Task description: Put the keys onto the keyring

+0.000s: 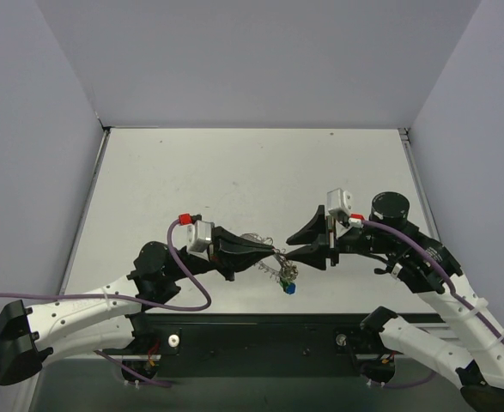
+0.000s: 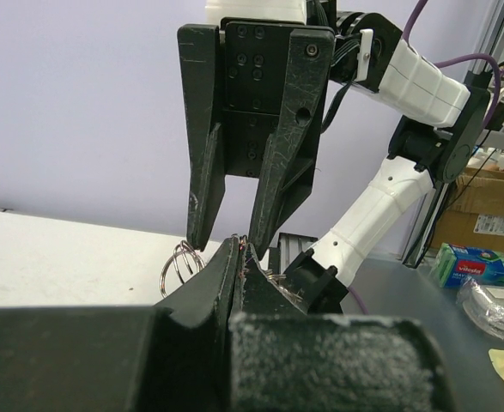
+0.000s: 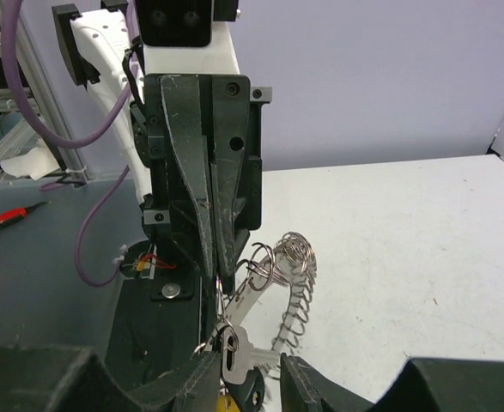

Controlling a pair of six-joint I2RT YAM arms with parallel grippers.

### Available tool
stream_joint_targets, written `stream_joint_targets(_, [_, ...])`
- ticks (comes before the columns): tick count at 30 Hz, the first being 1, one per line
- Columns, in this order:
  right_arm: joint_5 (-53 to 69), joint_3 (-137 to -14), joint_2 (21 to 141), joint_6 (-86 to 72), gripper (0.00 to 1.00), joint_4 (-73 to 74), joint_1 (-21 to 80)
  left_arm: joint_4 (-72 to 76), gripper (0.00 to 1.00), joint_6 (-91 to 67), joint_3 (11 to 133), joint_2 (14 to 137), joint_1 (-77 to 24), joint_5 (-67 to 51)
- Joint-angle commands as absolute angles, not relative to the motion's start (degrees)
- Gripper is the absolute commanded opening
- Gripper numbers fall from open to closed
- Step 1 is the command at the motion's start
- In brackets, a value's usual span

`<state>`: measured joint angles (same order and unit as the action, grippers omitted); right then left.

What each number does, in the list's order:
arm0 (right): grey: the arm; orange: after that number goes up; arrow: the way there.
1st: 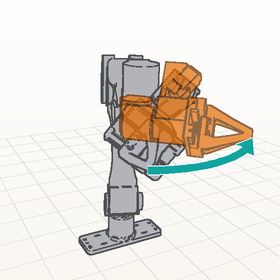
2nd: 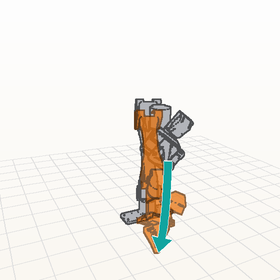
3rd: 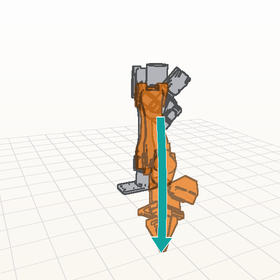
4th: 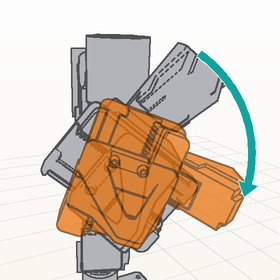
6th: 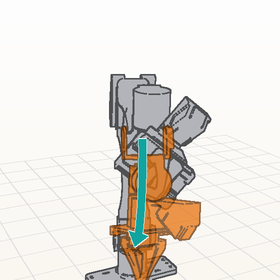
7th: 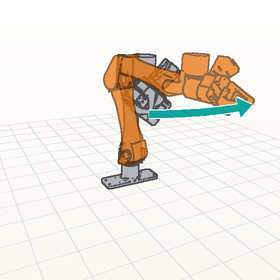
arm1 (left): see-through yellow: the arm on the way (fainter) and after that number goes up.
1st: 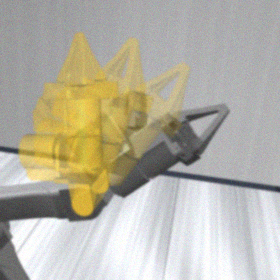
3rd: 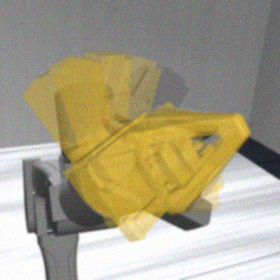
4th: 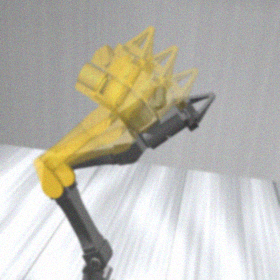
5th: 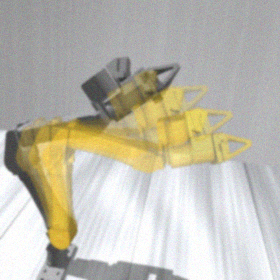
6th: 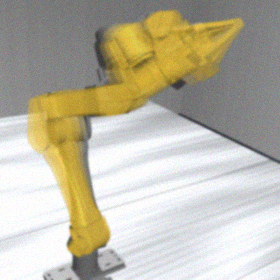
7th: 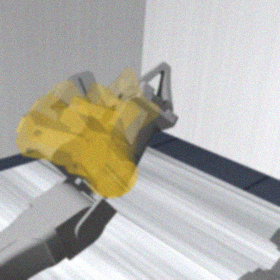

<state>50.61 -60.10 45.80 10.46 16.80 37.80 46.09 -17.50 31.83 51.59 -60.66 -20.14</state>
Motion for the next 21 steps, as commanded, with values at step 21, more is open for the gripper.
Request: stream_joint_targets(21, [60.64,-62.40,47.11,7.12,0.02,10.90,37.62,51.32,0.00,-18.19,34.10,51.50,-60.47,-20.48])
